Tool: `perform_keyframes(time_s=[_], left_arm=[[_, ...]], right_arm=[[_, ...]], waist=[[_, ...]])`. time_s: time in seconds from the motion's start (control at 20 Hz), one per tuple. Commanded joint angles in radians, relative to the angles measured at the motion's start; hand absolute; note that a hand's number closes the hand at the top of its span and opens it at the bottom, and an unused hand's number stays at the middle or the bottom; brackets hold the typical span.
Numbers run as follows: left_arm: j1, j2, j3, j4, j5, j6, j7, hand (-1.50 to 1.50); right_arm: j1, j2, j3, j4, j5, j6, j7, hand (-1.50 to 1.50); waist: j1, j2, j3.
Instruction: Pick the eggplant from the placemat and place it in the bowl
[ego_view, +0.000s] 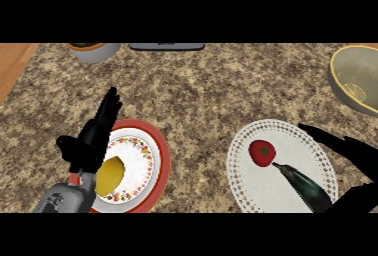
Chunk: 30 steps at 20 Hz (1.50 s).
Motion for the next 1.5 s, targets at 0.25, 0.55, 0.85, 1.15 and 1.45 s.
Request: perform_keyframes(time_s=[0.25, 0.55, 0.85, 1.15, 1.45], left_arm=[[0.024, -0.007, 0.056, -0.029, -0.021, -0.066, 0.002, 0.00], [0.012, -0.038, 0.072, -0.081, -0.058, -0.060, 0.095, 0.00], [0.006, -0.043, 0.135, 0.055, -0.053, -0.123, -0.037, 0.00], [0.021, -0.106, 0.091, -0.013, -0.118, -0.089, 0.025, 0.00], [0.074, -0.118, 0.085, -0.106, -0.143, -0.111, 0.064, 0.00]], right_arm=[[0.063, 0.077, -0.111, 0.102, 0.044, 0.108, -0.164, -1.50], [0.055, 0.121, -0.187, 0.050, -0.041, 0.183, -0.083, -1.50], [0.098, 0.219, -0.167, 0.004, -0.014, 0.151, -0.017, -1.50], [0.098, 0.236, -0.244, 0.155, 0.030, 0.232, -0.136, -1.50], [0.106, 0.312, -0.219, 0.155, 0.126, 0.218, -0.168, -1.50]], waist=[[-0.001, 0.000, 0.000], [-0.002, -0.001, 0.000], [-0.005, 0.000, 0.000], [-0.002, 0.000, 0.000], [-0.001, -0.001, 0.000]])
